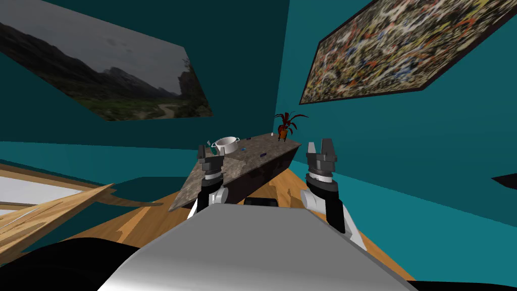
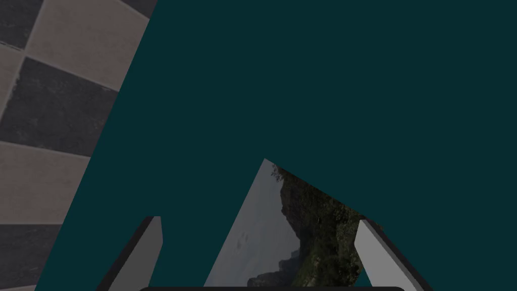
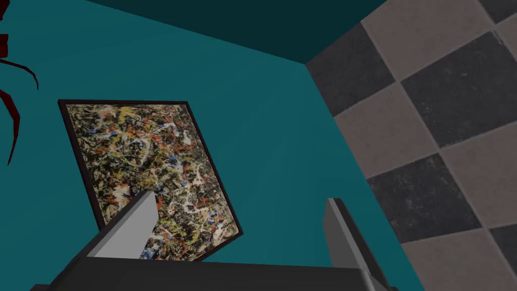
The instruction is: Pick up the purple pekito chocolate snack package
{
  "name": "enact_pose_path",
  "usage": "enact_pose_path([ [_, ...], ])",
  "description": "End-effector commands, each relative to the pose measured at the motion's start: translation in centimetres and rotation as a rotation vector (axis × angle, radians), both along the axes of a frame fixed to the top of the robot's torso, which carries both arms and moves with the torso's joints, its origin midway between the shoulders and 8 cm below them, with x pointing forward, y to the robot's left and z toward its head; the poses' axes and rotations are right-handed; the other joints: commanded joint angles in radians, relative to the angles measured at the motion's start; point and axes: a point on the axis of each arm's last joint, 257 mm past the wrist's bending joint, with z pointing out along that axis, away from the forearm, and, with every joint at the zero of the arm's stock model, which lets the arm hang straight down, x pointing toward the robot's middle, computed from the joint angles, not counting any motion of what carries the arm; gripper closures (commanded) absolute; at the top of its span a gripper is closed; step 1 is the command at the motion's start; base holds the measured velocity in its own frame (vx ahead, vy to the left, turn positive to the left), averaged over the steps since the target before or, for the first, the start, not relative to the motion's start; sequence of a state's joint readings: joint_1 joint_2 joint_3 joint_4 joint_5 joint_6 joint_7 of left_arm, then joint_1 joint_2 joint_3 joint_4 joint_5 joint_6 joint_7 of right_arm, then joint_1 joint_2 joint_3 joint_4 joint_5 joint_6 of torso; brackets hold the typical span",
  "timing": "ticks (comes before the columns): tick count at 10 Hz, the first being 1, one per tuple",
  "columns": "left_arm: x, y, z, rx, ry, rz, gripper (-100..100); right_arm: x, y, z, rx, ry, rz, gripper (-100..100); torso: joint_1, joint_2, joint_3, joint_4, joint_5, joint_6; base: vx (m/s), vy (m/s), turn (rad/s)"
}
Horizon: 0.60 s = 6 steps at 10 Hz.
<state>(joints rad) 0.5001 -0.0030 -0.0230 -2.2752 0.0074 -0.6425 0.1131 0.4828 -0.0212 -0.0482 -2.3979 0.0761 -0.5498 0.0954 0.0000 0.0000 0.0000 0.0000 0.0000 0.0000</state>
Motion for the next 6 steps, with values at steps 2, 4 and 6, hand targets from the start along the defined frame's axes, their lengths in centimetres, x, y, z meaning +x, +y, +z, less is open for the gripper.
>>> enact_pose_path([
  [2, 0.0, 0.0, 0.0, 0.000, 0.000, 0.000, 0, 1.0, 1.3, -0.7, -0.123, 0.029, 0.000, -100, -0.002, -0.002, -0.001, 0.000, 0.000, 0.000, 0.039, -0.049, 0.109],
  [4, 0.0, 0.0, 0.0, 0.000, 0.000, 0.000, 0, 1.9, 2.1, -1.5, -0.218, 0.051, -0.007, -100, -0.006, -0.004, -0.002, -0.001, -0.001, 0.000, 0.062, -0.094, 0.160],
  [6, 0.0, 0.0, 0.0, 0.000, 0.000, 0.000, 0, 2.5, 2.6, -2.2, -0.284, 0.064, -0.017, -100, -0.004, -0.004, -0.002, -0.001, -0.001, 0.000, 0.036, -0.051, 0.072],
])
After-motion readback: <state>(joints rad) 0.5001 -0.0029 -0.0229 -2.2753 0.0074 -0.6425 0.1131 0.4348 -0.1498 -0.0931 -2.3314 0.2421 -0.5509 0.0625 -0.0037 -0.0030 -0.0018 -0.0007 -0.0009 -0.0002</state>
